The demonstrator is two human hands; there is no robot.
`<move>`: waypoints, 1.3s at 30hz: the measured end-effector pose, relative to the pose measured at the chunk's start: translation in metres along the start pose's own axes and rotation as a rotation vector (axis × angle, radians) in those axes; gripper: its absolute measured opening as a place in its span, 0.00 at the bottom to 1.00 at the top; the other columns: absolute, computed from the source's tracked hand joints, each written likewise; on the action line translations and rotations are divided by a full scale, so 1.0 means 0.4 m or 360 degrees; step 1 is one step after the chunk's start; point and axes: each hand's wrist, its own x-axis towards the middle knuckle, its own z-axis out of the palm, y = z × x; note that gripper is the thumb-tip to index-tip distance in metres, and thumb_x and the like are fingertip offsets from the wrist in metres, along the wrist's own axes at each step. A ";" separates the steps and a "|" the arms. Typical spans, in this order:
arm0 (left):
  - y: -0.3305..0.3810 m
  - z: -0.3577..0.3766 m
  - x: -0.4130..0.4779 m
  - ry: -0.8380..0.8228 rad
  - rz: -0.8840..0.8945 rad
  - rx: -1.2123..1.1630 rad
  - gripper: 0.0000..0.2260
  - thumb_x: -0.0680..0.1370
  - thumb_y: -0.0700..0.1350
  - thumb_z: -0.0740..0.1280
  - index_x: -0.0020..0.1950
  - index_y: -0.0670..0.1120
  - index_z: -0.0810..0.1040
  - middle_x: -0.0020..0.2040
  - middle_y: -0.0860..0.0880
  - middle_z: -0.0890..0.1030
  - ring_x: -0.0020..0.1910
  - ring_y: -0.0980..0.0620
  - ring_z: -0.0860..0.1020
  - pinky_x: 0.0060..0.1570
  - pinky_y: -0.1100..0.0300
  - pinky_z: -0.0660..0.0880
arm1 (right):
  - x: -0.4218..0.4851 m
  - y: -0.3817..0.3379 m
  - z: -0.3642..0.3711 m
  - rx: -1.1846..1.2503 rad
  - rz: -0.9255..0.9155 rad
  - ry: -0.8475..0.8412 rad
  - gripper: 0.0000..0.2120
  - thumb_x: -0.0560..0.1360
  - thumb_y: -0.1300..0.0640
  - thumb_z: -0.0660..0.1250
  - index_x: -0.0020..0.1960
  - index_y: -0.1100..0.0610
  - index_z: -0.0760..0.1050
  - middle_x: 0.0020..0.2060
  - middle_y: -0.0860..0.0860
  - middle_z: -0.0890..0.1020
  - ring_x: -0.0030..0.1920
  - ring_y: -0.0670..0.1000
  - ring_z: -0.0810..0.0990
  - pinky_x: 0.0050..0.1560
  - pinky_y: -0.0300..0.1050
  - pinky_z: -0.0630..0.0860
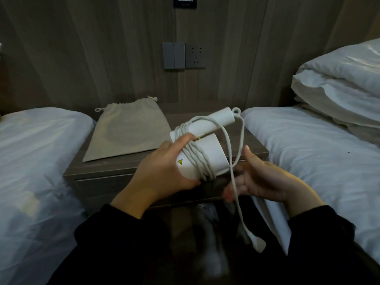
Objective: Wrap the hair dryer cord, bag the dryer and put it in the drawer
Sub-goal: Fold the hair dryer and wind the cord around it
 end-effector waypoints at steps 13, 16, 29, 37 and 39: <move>-0.038 -0.047 0.004 -0.0471 0.0030 0.0042 0.42 0.59 0.58 0.77 0.66 0.68 0.57 0.63 0.54 0.72 0.59 0.52 0.72 0.58 0.54 0.73 | -0.021 -0.039 -0.027 0.0397 -0.0954 0.0697 0.11 0.75 0.56 0.61 0.39 0.61 0.77 0.20 0.48 0.66 0.18 0.43 0.61 0.20 0.34 0.58; -0.032 -0.049 -0.006 -0.0511 0.0138 -0.0146 0.41 0.58 0.54 0.78 0.65 0.66 0.61 0.61 0.62 0.72 0.58 0.61 0.72 0.58 0.61 0.72 | 0.000 -0.026 -0.037 0.0305 -0.0966 0.1064 0.15 0.79 0.57 0.58 0.37 0.59 0.77 0.17 0.47 0.65 0.17 0.44 0.59 0.19 0.34 0.56; 0.005 -0.030 0.013 -0.0152 -0.0368 -0.0588 0.41 0.61 0.52 0.78 0.67 0.66 0.60 0.63 0.57 0.69 0.59 0.55 0.70 0.57 0.60 0.68 | -0.030 -0.055 0.102 -0.1354 -0.0363 0.0557 0.14 0.79 0.55 0.59 0.43 0.56 0.81 0.16 0.47 0.71 0.19 0.43 0.65 0.27 0.35 0.65; 0.026 -0.019 0.019 -0.0001 -0.0644 -0.0446 0.44 0.64 0.55 0.76 0.72 0.64 0.53 0.70 0.51 0.67 0.65 0.48 0.68 0.66 0.49 0.68 | -0.071 -0.078 0.148 -0.2014 -0.0259 0.0505 0.09 0.74 0.60 0.62 0.39 0.47 0.74 0.29 0.44 0.75 0.32 0.39 0.74 0.40 0.38 0.71; 0.021 -0.021 0.018 0.0013 -0.0656 -0.0404 0.43 0.65 0.56 0.75 0.72 0.64 0.51 0.70 0.50 0.67 0.64 0.47 0.69 0.65 0.49 0.69 | -0.079 -0.078 0.151 -0.2190 -0.0333 0.0578 0.07 0.74 0.59 0.63 0.39 0.49 0.75 0.36 0.46 0.77 0.41 0.47 0.76 0.46 0.44 0.73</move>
